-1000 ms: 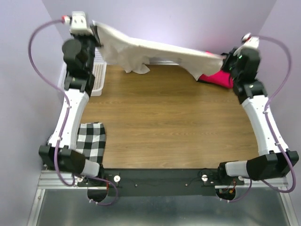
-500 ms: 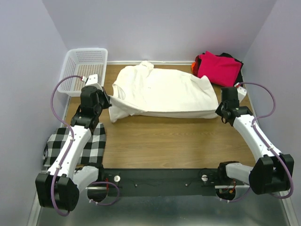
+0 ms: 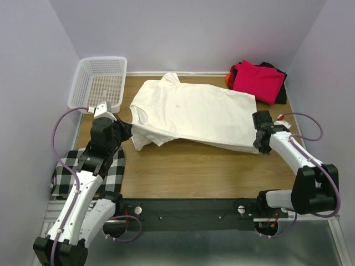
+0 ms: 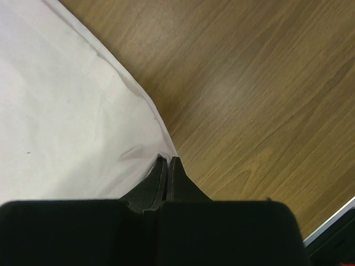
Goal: Fold and stack the t-shirts
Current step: Flatten out the tshirt
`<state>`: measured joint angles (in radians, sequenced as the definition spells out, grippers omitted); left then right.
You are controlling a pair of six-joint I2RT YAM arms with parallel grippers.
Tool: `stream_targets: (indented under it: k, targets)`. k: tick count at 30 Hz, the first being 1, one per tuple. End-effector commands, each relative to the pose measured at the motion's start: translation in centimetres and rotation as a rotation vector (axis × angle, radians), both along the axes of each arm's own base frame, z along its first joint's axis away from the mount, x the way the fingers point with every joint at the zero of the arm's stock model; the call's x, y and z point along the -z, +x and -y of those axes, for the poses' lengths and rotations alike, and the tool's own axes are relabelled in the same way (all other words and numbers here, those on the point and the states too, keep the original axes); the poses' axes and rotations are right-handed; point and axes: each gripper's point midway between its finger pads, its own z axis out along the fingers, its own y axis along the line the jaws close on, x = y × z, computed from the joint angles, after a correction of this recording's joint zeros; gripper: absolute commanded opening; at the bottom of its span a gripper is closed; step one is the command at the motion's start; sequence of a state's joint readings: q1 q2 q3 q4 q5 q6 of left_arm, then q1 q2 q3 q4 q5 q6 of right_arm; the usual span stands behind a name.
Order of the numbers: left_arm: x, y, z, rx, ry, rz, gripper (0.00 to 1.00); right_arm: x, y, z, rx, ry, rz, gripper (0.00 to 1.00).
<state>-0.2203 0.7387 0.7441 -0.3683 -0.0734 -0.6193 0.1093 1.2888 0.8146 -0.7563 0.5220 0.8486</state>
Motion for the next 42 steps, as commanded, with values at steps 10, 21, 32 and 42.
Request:
stream_targets:
  k: [10,21,32,42]
  targets:
    - [0.7,0.2,-1.2,-0.090,-0.013,-0.026,0.00,0.4,-0.4,1.1,0.094,-0.044,-0.030,0.01]
    - [7.8,4.4,1.6,0.066,0.084,-0.259,0.00,0.3,1.1,1.7,0.100,-0.091,-0.072,0.01]
    - [9.4,7.7,3.8,0.174,0.099,-0.301,0.00,1.9,0.9,2.1,0.121,-0.084,-0.168,0.01]
    - [6.8,9.8,3.3,0.136,0.133,-0.215,0.00,-0.4,5.3,1.8,0.077,-0.075,-0.057,0.01]
